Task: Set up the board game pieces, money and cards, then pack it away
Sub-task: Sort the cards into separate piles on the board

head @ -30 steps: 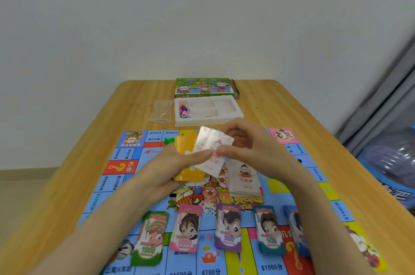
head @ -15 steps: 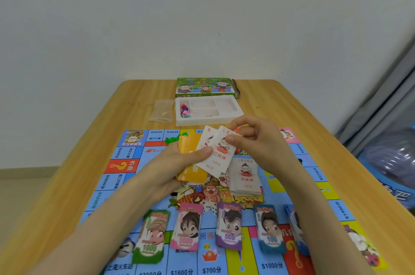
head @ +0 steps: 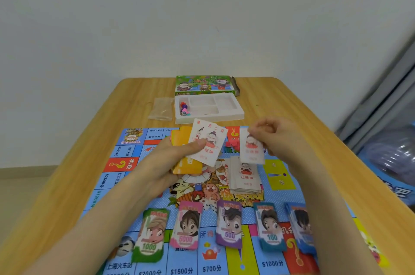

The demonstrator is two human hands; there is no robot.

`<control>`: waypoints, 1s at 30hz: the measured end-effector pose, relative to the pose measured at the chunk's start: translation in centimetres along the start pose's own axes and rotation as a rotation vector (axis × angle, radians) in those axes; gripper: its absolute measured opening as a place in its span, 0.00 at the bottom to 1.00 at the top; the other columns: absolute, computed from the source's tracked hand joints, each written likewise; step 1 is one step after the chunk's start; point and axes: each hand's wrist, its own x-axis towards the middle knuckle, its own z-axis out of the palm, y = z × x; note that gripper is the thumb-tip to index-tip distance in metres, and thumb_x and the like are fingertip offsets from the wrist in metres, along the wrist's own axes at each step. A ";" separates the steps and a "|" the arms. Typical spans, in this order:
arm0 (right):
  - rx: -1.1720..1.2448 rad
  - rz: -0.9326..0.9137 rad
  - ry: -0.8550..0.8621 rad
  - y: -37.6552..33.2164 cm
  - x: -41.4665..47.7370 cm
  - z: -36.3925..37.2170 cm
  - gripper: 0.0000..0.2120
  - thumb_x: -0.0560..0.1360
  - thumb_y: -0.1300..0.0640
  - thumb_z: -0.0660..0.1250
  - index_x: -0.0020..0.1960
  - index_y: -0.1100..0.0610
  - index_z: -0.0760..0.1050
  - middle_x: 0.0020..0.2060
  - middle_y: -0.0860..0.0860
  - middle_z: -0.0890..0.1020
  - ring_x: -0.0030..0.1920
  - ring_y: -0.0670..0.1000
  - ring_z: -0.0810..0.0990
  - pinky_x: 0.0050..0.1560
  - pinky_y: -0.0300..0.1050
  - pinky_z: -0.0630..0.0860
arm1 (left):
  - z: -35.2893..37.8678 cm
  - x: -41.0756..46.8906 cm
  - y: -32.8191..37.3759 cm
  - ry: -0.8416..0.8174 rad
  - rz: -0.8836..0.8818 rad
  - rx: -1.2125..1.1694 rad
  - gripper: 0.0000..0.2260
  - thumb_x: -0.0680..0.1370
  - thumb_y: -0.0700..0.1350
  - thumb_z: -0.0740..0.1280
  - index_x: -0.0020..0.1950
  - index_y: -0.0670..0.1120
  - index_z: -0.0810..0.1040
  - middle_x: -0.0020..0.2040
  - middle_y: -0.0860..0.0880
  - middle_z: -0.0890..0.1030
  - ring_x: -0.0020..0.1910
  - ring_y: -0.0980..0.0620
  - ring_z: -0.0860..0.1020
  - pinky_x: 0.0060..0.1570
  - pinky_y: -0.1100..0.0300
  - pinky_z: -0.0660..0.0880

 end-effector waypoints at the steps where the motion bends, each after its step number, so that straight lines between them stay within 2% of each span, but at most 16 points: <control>1: -0.096 0.022 -0.040 0.2 0.1 0.0 0.06 0.77 0.58 0.66 0.40 0.54 0.75 0.35 0.51 0.80 0.31 0.42 0.77 0.28 0.34 0.68 | -0.1 0.0 0.0 0.006 -0.001 -0.001 0.13 0.63 0.43 0.71 0.47 0.44 0.79 0.41 0.44 0.85 0.37 0.46 0.83 0.37 0.54 0.80; 3: -0.233 0.030 -0.125 0.5 0.3 0.2 0.07 0.76 0.57 0.66 0.39 0.53 0.75 0.36 0.53 0.81 0.35 0.46 0.78 0.31 0.38 0.68 | -0.1 0.1 0.1 0.008 -0.005 -0.011 0.12 0.64 0.42 0.71 0.47 0.44 0.79 0.41 0.44 0.85 0.36 0.47 0.83 0.36 0.54 0.80; 5: -0.359 0.024 -0.208 0.8 0.4 0.4 0.08 0.76 0.57 0.67 0.38 0.53 0.74 0.34 0.50 0.80 0.33 0.44 0.77 0.31 0.37 0.67 | -0.1 0.0 0.1 0.008 -0.011 -0.010 0.13 0.64 0.42 0.71 0.47 0.44 0.79 0.42 0.43 0.85 0.37 0.47 0.83 0.39 0.52 0.80; 8: -0.486 -0.003 -0.224 1.1 0.5 0.7 0.09 0.75 0.58 0.68 0.37 0.52 0.74 0.34 0.48 0.78 0.33 0.44 0.75 0.33 0.39 0.72 | -0.1 0.0 0.1 0.000 -0.019 -0.004 0.14 0.64 0.42 0.71 0.50 0.44 0.79 0.45 0.43 0.85 0.39 0.47 0.84 0.40 0.52 0.81; 10: -0.521 -0.018 -0.214 1.3 0.6 0.8 0.09 0.74 0.59 0.69 0.36 0.51 0.74 0.36 0.47 0.78 0.35 0.45 0.75 0.36 0.40 0.74 | -0.1 0.0 0.2 -0.007 -0.023 -0.004 0.16 0.64 0.42 0.71 0.51 0.44 0.79 0.46 0.42 0.85 0.40 0.47 0.84 0.40 0.53 0.81; 14: -0.578 -0.025 -0.223 1.5 0.5 0.8 0.07 0.73 0.60 0.69 0.38 0.52 0.74 0.38 0.48 0.76 0.35 0.45 0.74 0.28 0.35 0.68 | -0.1 0.0 0.2 -0.007 -0.032 -0.007 0.16 0.64 0.42 0.71 0.51 0.43 0.79 0.47 0.41 0.85 0.42 0.46 0.83 0.42 0.52 0.81; 17: -0.600 -0.037 -0.209 1.5 0.5 0.7 0.06 0.72 0.60 0.69 0.43 0.52 0.74 0.42 0.48 0.75 0.35 0.44 0.73 0.28 0.35 0.68 | -0.2 -0.1 0.3 -0.006 -0.032 -0.010 0.16 0.64 0.42 0.71 0.50 0.44 0.79 0.46 0.42 0.85 0.41 0.46 0.83 0.41 0.52 0.81; 20: -0.527 -0.070 -0.216 1.2 0.3 0.4 0.08 0.71 0.56 0.72 0.43 0.49 0.72 0.48 0.48 0.74 0.42 0.46 0.74 0.32 0.39 0.72 | -0.2 -0.1 0.3 -0.005 -0.035 -0.014 0.16 0.64 0.42 0.71 0.51 0.43 0.79 0.47 0.41 0.85 0.40 0.45 0.83 0.39 0.53 0.81; 22: -0.529 -0.101 -0.336 0.8 -0.2 0.1 0.12 0.70 0.54 0.73 0.49 0.46 0.72 0.51 0.46 0.73 0.50 0.46 0.74 0.39 0.38 0.74 | -0.2 -0.2 0.4 -0.002 -0.037 -0.015 0.16 0.64 0.42 0.71 0.52 0.43 0.79 0.47 0.41 0.85 0.40 0.46 0.83 0.37 0.53 0.81; 25: -0.630 -0.100 -0.535 0.5 -0.7 0.0 0.24 0.69 0.52 0.75 0.60 0.44 0.69 0.59 0.45 0.69 0.58 0.46 0.69 0.51 0.38 0.71 | -0.2 -0.2 0.4 0.001 -0.038 -0.004 0.17 0.64 0.42 0.71 0.52 0.43 0.79 0.47 0.41 0.85 0.40 0.46 0.84 0.40 0.52 0.81; 27: -0.670 -0.108 -0.586 0.3 -0.9 0.0 0.30 0.67 0.51 0.76 0.64 0.42 0.66 0.60 0.42 0.65 0.59 0.45 0.66 0.53 0.40 0.69 | -0.2 -0.2 0.4 0.006 -0.040 0.008 0.16 0.64 0.42 0.71 0.52 0.43 0.79 0.47 0.41 0.85 0.40 0.46 0.84 0.43 0.50 0.80; 30: -0.743 -0.133 -0.655 0.3 -1.0 0.1 0.35 0.66 0.51 0.77 0.66 0.39 0.62 0.60 0.39 0.61 0.58 0.44 0.63 0.53 0.40 0.68 | -0.2 -0.2 0.4 0.007 -0.035 0.012 0.15 0.64 0.42 0.71 0.50 0.44 0.79 0.45 0.43 0.85 0.38 0.47 0.84 0.43 0.51 0.80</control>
